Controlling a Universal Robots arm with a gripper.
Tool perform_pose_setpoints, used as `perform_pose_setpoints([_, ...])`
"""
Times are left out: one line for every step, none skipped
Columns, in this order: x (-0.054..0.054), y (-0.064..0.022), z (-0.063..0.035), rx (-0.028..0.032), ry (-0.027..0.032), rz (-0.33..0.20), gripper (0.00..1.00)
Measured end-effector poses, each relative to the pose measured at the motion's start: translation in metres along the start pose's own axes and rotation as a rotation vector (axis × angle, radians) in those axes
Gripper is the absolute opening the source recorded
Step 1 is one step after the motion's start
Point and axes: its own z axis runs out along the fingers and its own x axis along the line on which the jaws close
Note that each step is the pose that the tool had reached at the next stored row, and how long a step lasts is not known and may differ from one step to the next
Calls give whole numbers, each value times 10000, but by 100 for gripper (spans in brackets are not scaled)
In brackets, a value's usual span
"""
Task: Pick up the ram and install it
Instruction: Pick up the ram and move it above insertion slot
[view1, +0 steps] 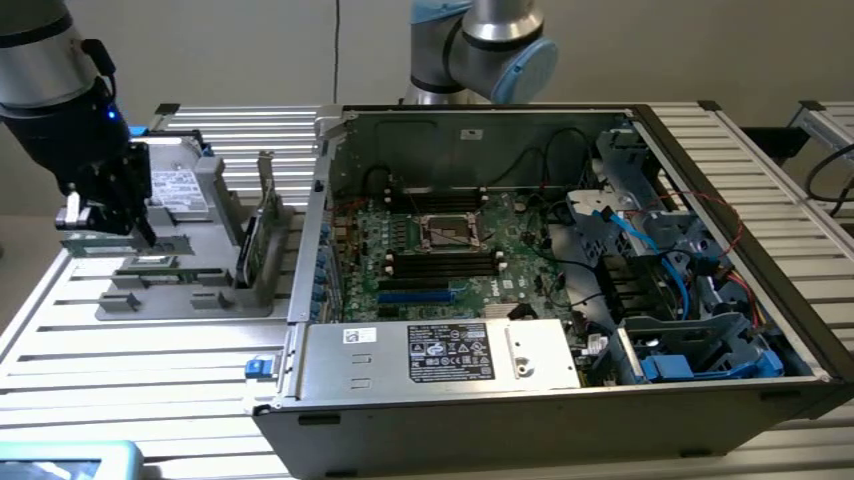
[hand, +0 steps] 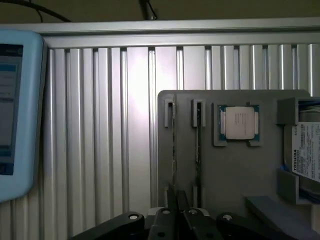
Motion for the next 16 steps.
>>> perform_pose_setpoints([1,-20,-45,-1,1,0,12])
perform_pose_setpoints([3,-47,-91,-1,1,-1,12])
perform_pose_setpoints([6,-78,-138,0,0,-1,12])
perform_pose_setpoints([10,-115,-183,-1,0,0,12])
perform_pose_setpoints([14,-153,-228,0,-3,0,12])
perform_pose_setpoints([20,-193,-274,-1,-6,0,12])
perform_pose_setpoints([26,-233,-319,-1,-10,-1,12])
perform_pose_setpoints([31,-272,-365,-1,-14,-1,12])
perform_pose_setpoints([36,-312,-411,-2,-17,-1,12])
perform_pose_setpoints([42,-355,-460,-2,-22,-1,12])
perform_pose_setpoints([47,-395,-506,-3,-25,-1,12])
perform_pose_setpoints([53,-435,-551,-3,-28,-1,12])
perform_pose_setpoints([58,-475,-597,-4,-31,-1,12])
perform_pose_setpoints([63,-515,-642,-3,-35,-2,12])
perform_pose_setpoints([68,-555,-688,-5,-37,-1,12])
perform_pose_setpoints([73,-595,-733,-5,-40,-1,12])
